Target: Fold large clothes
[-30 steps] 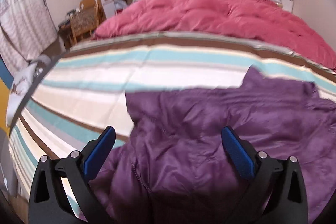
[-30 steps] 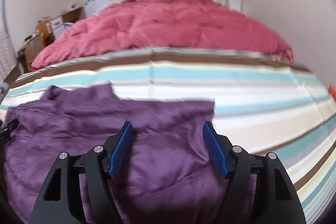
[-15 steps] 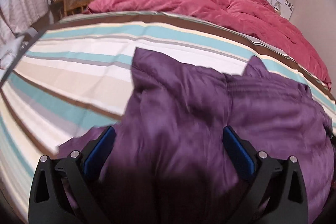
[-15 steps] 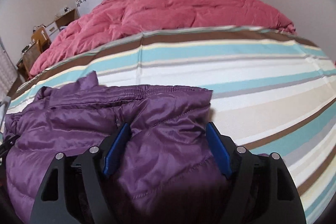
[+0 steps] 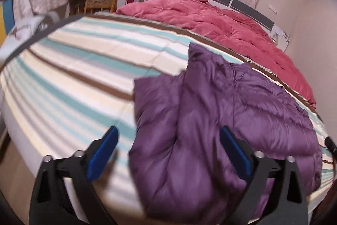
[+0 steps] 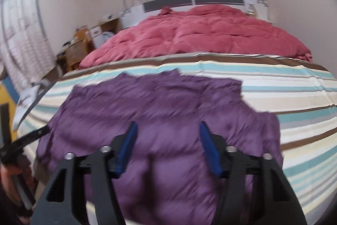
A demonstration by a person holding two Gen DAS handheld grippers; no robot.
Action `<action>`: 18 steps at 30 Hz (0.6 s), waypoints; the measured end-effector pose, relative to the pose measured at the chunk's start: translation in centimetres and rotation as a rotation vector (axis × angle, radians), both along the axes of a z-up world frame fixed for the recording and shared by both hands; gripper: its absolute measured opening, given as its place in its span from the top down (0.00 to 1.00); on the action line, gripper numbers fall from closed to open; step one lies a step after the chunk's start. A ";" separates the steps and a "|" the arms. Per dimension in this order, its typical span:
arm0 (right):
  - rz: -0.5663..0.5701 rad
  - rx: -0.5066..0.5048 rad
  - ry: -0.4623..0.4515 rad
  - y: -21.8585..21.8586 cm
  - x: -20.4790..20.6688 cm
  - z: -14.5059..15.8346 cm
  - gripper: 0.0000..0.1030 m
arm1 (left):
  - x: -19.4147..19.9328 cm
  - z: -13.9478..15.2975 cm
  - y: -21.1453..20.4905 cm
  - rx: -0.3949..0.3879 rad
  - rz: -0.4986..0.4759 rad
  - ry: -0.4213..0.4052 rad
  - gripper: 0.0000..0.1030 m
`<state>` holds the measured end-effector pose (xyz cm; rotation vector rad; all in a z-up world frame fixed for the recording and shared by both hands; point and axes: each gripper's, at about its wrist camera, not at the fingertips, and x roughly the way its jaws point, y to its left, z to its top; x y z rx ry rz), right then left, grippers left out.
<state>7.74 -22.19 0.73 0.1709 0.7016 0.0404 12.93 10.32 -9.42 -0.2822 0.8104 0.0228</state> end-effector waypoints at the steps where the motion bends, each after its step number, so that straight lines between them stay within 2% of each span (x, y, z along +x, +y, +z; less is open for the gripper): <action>1: 0.027 0.014 0.006 0.7 -0.5 -0.1 0.63 | -0.5 -0.5 0.2 -0.025 -0.007 0.008 0.23; 5: 0.107 0.017 0.028 3.3 -1.5 -0.9 0.80 | -1.0 -1.9 0.0 -0.121 -0.053 0.039 0.28; 10: 0.143 -0.026 0.074 5.5 -1.0 -2.3 0.81 | -0.9 -2.3 -0.8 -0.121 -0.061 0.052 0.26; 13: 0.147 -0.033 0.126 5.7 -0.1 -4.0 0.81 | -1.5 -2.5 -0.5 -0.142 -0.023 0.052 0.21; 15: 0.154 -0.039 0.155 5.6 0.5 -5.1 0.82 | -2.4 -2.4 -0.4 -0.113 0.012 0.044 0.16; 18: 0.151 -0.035 0.171 5.6 0.9 -5.7 0.82 | -3.4 -2.4 -0.5 -0.116 0.028 0.037 0.18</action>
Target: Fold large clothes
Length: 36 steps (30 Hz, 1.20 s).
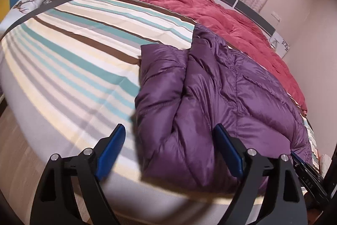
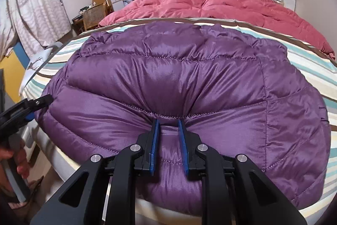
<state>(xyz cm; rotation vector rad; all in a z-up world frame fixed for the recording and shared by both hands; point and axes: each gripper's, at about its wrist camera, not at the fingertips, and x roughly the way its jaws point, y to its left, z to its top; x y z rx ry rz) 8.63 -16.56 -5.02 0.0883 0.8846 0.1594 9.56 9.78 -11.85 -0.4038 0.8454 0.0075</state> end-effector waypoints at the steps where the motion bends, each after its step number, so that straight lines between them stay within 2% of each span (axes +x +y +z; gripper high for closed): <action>1: 0.000 -0.003 0.001 0.0 0.0 0.0 0.82 | -0.1 -0.2 -0.1 -0.024 -0.009 0.009 0.19; 2: 0.000 -0.005 -0.001 0.1 -0.1 0.0 0.82 | -0.3 -0.2 -0.3 -0.036 -0.016 0.005 0.19; 4: -0.002 0.002 -0.003 0.0 -0.1 0.0 0.82 | -0.2 -0.2 -0.7 -0.060 -0.051 -0.005 0.28; 6: -0.008 0.015 -0.005 -0.2 -0.1 -0.1 0.82 | -0.3 -0.2 -0.8 -0.071 -0.052 0.000 0.30; 8: -0.012 0.025 -0.008 -0.3 -0.2 -0.1 0.82 | -0.1 -0.4 -0.3 -0.139 -0.040 0.001 0.31; 13: -0.025 0.055 -0.006 -0.7 -0.2 -0.1 0.82 | 1.2 -1.6 1.3 -0.362 0.013 0.013 0.54; 14: -0.028 0.055 -0.006 -0.7 -0.2 -0.1 0.82 | 1.4 -1.9 1.2 -0.385 0.014 0.017 0.58; 16: -0.029 0.042 -0.007 -0.6 -0.3 -0.1 0.82 | 2.0 -2.2 0.9 -0.433 0.013 0.021 0.75; 17: -0.030 0.035 -0.007 -0.5 -0.3 -0.1 0.82 | 2.0 -2.0 0.6 -0.425 0.013 0.009 0.78; 19: -0.035 0.017 -0.007 -0.3 -0.3 -0.1 0.82 | 2.0 -0.1 -0.5 -0.353 -0.010 -0.057 0.83; 26: -0.049 0.004 -0.016 0.1 -0.6 -0.3 0.82 | 1.0 6.4 -4.9 -0.240 -0.147 -0.281 0.84; 31: -0.060 0.039 -0.006 -0.3 -0.6 -0.2 0.82 | -0.5 10.4 -8.7 -0.135 -0.313 -0.427 0.84; 36: -0.066 0.084 0.005 -1.1 -0.5 -0.1 0.82 | -1.4 13.1 -12.1 -0.109 -0.487 -0.503 0.84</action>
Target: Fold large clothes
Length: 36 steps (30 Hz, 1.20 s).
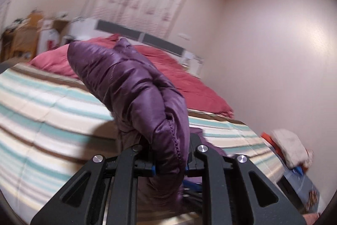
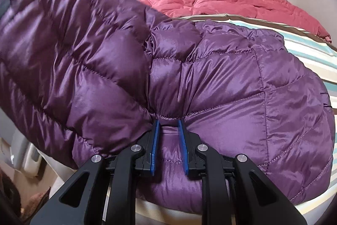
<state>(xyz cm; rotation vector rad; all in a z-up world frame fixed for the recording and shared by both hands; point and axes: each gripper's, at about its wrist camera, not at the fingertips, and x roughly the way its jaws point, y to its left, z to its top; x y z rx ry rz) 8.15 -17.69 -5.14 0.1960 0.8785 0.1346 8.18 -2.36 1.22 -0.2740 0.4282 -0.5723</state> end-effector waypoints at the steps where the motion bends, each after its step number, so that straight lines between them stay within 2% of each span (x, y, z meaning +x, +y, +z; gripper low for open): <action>1: -0.003 0.024 0.000 -0.3 0.0 0.1 0.82 | 0.0 0.3 -0.8 0.016 -0.023 -0.013 0.84; 5: -0.043 0.163 -0.015 -3.0 -0.7 1.2 0.82 | 0.1 1.2 -3.3 0.072 -0.085 -0.051 0.84; 9: -0.111 0.087 -0.079 -5.6 -2.6 3.8 0.82 | 0.7 1.6 -4.3 0.106 -0.129 -0.053 0.84; 11: -0.164 0.023 -0.077 -7.1 -3.2 4.4 0.82 | 0.6 1.7 -4.5 0.124 -0.147 -0.056 0.84; 15: -0.302 -0.034 -0.047 -11.7 -4.4 4.4 0.82 | -0.4 1.9 -5.9 0.161 -0.189 -0.053 0.84; 19: -0.409 -0.004 -0.042 -15.8 -5.8 4.3 0.82 | -0.5 2.3 -8.1 0.201 -0.228 -0.045 0.84; 25: -0.527 -0.029 -0.028 -19.7 -7.9 3.9 0.82 | -0.9 1.9 -11.9 0.256 -0.296 -0.023 0.84; 36: -0.584 0.025 -0.009 -21.7 -8.8 3.0 0.82 | -0.7 -0.9 -17.5 0.377 -0.410 0.019 0.84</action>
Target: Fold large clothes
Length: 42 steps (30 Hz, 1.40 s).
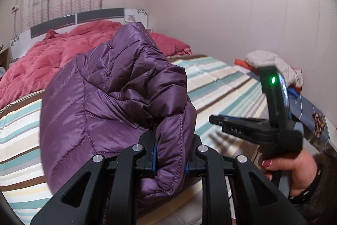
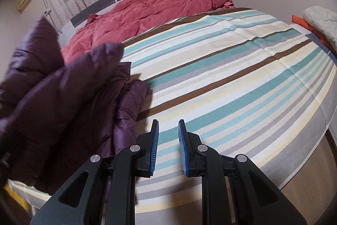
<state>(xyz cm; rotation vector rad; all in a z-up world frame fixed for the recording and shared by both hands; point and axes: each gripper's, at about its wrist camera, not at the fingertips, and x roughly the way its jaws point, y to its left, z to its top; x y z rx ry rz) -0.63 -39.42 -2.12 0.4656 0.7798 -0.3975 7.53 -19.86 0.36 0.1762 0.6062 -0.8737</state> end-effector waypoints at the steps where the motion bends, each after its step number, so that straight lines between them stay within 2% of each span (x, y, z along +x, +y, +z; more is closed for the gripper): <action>1: -0.005 0.004 -0.004 -0.2 -0.1 0.0 0.82 | -0.1 -0.4 -0.2 0.011 -0.010 0.003 0.84; 12: -0.053 0.033 -0.010 -1.7 -1.4 -0.3 0.82 | 0.2 -4.0 -3.7 0.097 -0.077 0.093 0.84; 18: -0.063 0.040 -0.006 -1.7 -1.7 -0.4 0.82 | -0.4 -4.9 -4.6 0.145 -0.097 0.052 0.83; 20: -0.060 0.038 -0.010 -1.5 -1.7 -0.2 0.82 | -0.6 -4.3 -4.2 0.124 -0.100 0.058 0.74; 21: -0.057 0.036 -0.011 -1.5 -1.7 -0.1 0.82 | -0.9 -3.6 -3.8 0.092 -0.119 0.076 0.57; 23: -0.052 0.038 -0.017 -1.5 -1.6 0.0 0.82 | -1.5 -2.1 -3.1 0.022 -0.159 0.077 0.37; 27: -0.036 0.025 -0.029 -1.2 -1.5 0.4 0.82 | -3.6 1.8 -1.1 -0.035 -0.185 -0.045 0.36; 29: -0.025 0.021 -0.036 -0.9 -1.3 0.7 0.82 | -3.4 3.1 0.4 -0.062 -0.152 -0.082 0.33; 33: -0.009 0.002 -0.049 -0.4 -1.1 1.6 0.82 | 0.4 4.5 4.0 -0.103 0.047 -0.083 0.32; 36: 0.007 -0.017 -0.067 0.2 -0.6 2.8 0.82 | 4.2 3.7 6.5 -0.068 0.216 -0.072 0.32; 38: 0.030 -0.027 -0.088 0.9 0.0 3.9 0.82 | 6.5 2.8 6.6 -0.007 0.284 -0.058 0.34; 42: 0.109 -0.068 -0.151 3.3 2.4 6.9 0.82 | 8.5 0.4 6.2 0.043 0.309 -0.013 0.34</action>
